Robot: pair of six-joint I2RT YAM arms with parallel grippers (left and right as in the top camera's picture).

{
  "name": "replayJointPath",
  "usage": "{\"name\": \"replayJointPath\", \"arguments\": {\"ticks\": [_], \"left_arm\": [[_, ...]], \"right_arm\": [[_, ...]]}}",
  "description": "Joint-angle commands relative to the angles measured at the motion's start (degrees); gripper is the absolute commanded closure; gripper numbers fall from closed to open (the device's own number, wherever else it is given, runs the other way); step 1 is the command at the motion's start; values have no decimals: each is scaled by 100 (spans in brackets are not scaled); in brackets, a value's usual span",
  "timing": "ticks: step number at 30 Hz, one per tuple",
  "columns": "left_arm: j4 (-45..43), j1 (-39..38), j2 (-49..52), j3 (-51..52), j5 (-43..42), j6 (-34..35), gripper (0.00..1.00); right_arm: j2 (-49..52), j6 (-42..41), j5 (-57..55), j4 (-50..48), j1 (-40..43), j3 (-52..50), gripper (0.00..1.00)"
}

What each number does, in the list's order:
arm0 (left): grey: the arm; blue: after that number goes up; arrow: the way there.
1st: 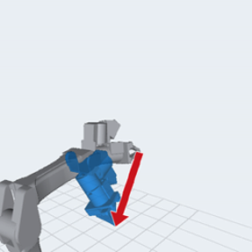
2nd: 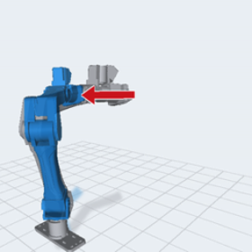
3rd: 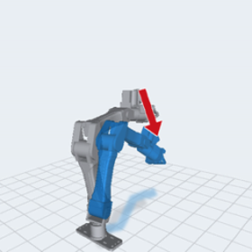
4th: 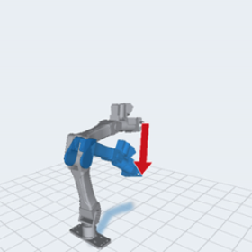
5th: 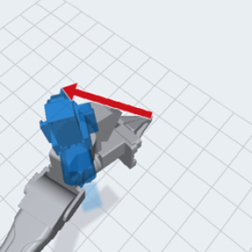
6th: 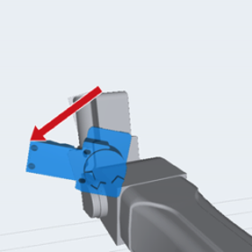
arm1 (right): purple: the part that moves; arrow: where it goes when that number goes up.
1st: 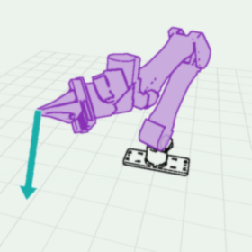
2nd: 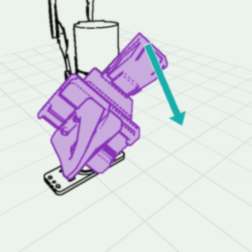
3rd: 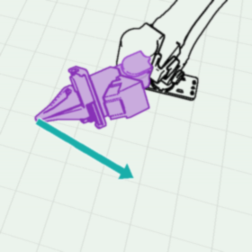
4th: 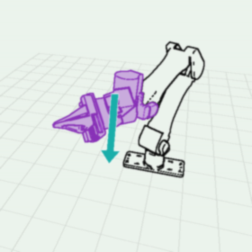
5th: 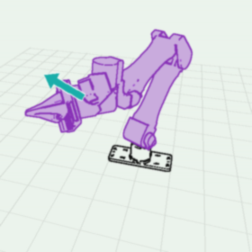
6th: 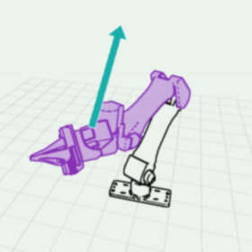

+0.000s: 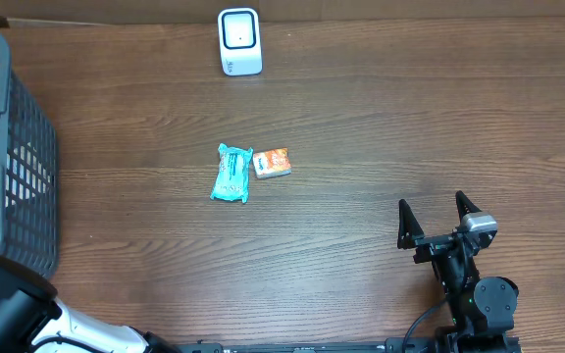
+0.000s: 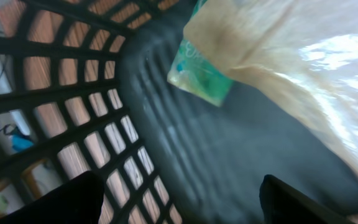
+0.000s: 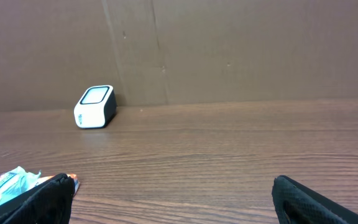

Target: Scan the item barcode

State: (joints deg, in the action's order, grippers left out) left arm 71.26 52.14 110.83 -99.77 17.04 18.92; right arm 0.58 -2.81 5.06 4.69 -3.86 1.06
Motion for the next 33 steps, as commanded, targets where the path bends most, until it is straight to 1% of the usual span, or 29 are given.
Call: {"name": "replayJointPath", "arguments": {"ticks": [1,5,7,8,11,15,16,17,19,20,22,26,28,30,32,33], "left_arm": [[-481,-2,142,376,413,-439,18],[-1108,-2,361,697,413,-1432,22],[-1419,0,629,828,415,-2059,31],[-1596,22,769,844,415,-2221,32],[-1814,33,992,844,413,-2218,33],[-2044,35,1246,846,413,-2214,39],[-2057,35,1276,846,413,-2214,44],[-2061,35,1314,846,413,-2214,52],[-2059,35,1338,846,413,-2210,71],[-2059,35,1338,846,413,-2203,83],[-2052,26,1327,844,413,-2190,96],[-1788,-48,1311,761,391,-2092,96],[-1523,-109,1311,616,389,-1917,96],[-1084,-245,1292,221,339,-1392,96],[-850,-374,1250,-173,-20,-1311,96],[-767,-479,1193,-450,-417,-1314,96]], "right_arm": [[-35,-20,-52,-26,-31,-59,0],[-35,-20,-52,-26,-31,-59,0],[-35,-20,-52,-26,-31,-59,0],[-35,-20,-50,-26,-31,-59,0],[-35,-20,-52,-26,-31,-59,0],[-35,-20,-52,-26,-31,-59,0],[-35,-20,-50,-26,-31,-59,0],[-35,-20,-52,-26,-31,-59,0],[-35,-20,-52,-26,-31,-59,0],[-35,-20,-52,-26,-31,-59,0],[-35,-20,-52,-26,-31,-59,0],[-35,-20,-52,-26,-31,-59,0],[-35,-20,-52,-26,-31,-59,0],[-35,-20,-52,-26,-31,-59,0],[-35,-20,-52,-26,-31,-59,0],[-35,-20,-52,-26,-31,-59,0]]}}
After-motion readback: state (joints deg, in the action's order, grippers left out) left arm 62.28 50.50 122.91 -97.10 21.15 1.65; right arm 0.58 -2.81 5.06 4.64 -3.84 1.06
